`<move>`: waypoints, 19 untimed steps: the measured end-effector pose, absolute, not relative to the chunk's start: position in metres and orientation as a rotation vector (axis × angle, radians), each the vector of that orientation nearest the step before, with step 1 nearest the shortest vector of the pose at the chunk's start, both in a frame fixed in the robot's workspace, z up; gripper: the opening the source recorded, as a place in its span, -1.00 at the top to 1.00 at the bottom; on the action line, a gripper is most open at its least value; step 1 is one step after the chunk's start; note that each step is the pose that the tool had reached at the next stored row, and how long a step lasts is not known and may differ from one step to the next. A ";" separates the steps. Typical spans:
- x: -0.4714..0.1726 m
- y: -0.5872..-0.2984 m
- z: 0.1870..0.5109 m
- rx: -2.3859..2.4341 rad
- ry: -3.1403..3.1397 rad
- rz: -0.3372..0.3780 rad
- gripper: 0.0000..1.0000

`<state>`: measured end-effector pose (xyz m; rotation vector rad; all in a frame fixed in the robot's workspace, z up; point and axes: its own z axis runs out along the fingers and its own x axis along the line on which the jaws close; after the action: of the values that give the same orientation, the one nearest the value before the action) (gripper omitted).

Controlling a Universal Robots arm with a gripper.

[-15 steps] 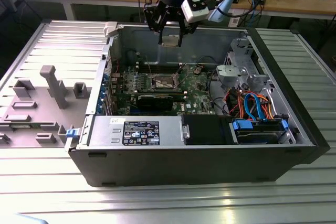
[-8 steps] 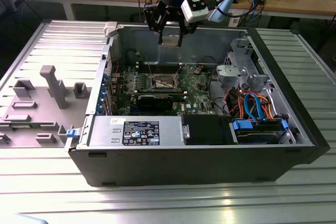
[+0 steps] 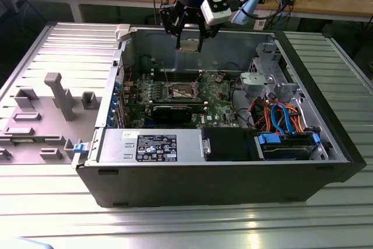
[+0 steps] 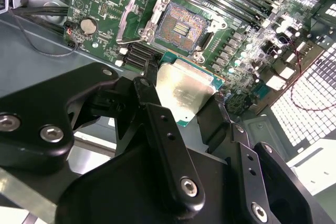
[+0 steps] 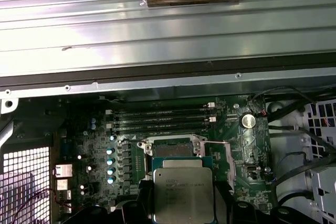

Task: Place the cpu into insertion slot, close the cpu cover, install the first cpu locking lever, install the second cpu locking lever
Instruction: 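Place the cpu into insertion slot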

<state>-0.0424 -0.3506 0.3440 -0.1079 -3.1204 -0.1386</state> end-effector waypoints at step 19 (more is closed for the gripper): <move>-0.042 -0.351 0.344 -0.137 -3.120 -0.139 -0.09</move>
<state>-0.0424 -0.3506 0.3439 -0.1370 -3.1201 -0.1389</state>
